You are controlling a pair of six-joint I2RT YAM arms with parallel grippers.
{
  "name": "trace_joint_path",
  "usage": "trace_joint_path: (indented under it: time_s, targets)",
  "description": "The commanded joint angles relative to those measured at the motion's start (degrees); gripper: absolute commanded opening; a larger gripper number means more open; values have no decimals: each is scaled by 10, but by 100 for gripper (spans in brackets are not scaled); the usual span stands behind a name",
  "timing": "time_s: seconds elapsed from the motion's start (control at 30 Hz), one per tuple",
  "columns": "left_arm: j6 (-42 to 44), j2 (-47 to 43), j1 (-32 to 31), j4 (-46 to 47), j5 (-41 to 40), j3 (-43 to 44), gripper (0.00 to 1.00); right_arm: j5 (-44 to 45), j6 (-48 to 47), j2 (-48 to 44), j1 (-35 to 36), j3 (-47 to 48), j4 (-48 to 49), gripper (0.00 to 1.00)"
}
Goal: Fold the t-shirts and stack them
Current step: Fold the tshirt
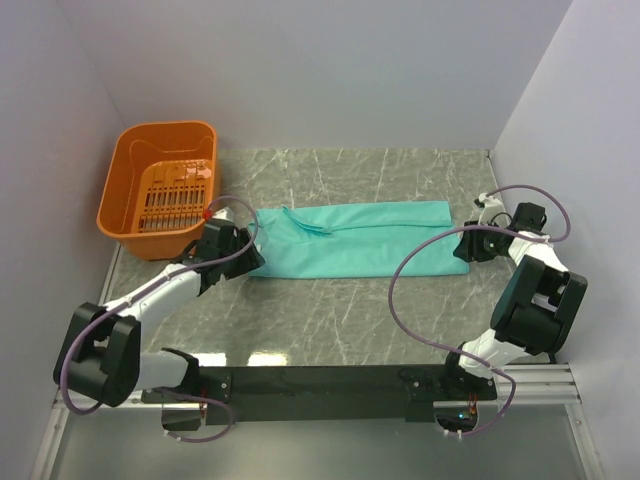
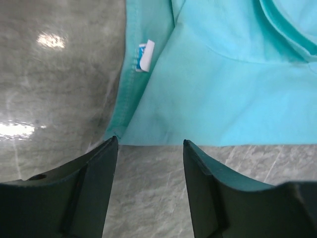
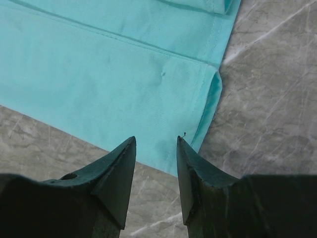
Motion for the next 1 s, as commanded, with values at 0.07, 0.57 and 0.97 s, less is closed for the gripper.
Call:
trace_joint_path:
  time_s: [0.07,0.57,0.97]
  targets:
    - [17,5,-3,5,-43,17,61,20,-8,-9,0,-4,8,45]
    - [16,72,-16,14,-25,25,4,77,42,55,-5,36,3,45]
    - [-45,-12,-18,7,21,-77,1,48,36,73,-2,66,-18,44]
